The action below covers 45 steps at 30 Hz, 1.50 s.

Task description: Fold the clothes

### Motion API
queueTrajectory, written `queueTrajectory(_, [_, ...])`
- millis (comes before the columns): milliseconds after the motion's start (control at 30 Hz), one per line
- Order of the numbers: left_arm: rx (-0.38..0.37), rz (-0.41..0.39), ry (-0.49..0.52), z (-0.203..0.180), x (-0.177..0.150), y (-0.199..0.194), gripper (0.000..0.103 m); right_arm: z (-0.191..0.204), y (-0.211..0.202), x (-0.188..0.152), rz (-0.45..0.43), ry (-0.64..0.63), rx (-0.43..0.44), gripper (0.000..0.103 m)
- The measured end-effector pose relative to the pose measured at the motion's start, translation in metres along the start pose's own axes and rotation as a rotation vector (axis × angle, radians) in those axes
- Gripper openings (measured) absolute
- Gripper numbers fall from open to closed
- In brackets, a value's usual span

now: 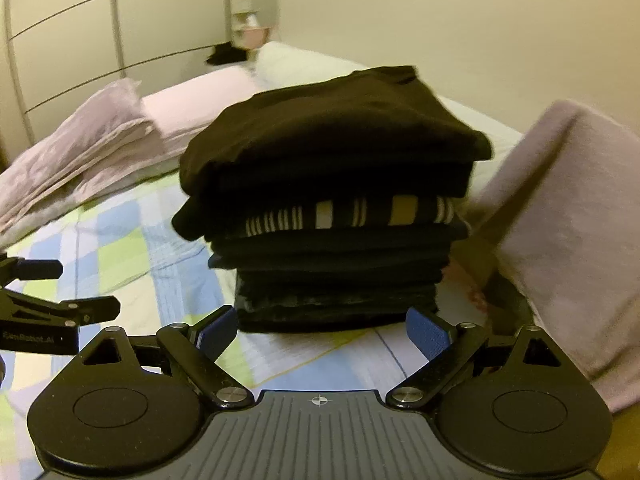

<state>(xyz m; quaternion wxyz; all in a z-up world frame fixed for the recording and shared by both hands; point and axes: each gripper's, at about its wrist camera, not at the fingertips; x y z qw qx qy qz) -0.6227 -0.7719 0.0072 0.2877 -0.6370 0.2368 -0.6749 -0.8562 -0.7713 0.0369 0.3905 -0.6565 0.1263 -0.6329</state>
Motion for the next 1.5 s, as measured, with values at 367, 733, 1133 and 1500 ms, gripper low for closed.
queueTrajectory(367, [-0.107, -0.018, 0.106, 0.035, -0.012, -0.018, 0.098, 0.061, -0.028, -0.026, -0.041, 0.109, -0.1, 0.094])
queueTrajectory(733, [-0.135, -0.029, 0.093, 0.053, -0.02, -0.022, 0.098, 0.09, -0.031, -0.034, -0.039, 0.135, -0.143, 0.094])
queueTrajectory(1133, [-0.143, -0.031, 0.087, 0.048, -0.021, -0.021, 0.098, 0.091, -0.034, -0.039, -0.029, 0.14, -0.146, 0.094])
queueTrajectory(1500, [-0.141, -0.019, 0.101, 0.042, -0.025, -0.019, 0.098, 0.091, -0.035, -0.048, -0.014, 0.159, -0.139, 0.094])
Point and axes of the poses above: each gripper's, at about its wrist camera, not at the fingertips, and y roughly the way its jaws point, z to its left, x to its top, and after that the axes turned 8 degrees about x, right-handed
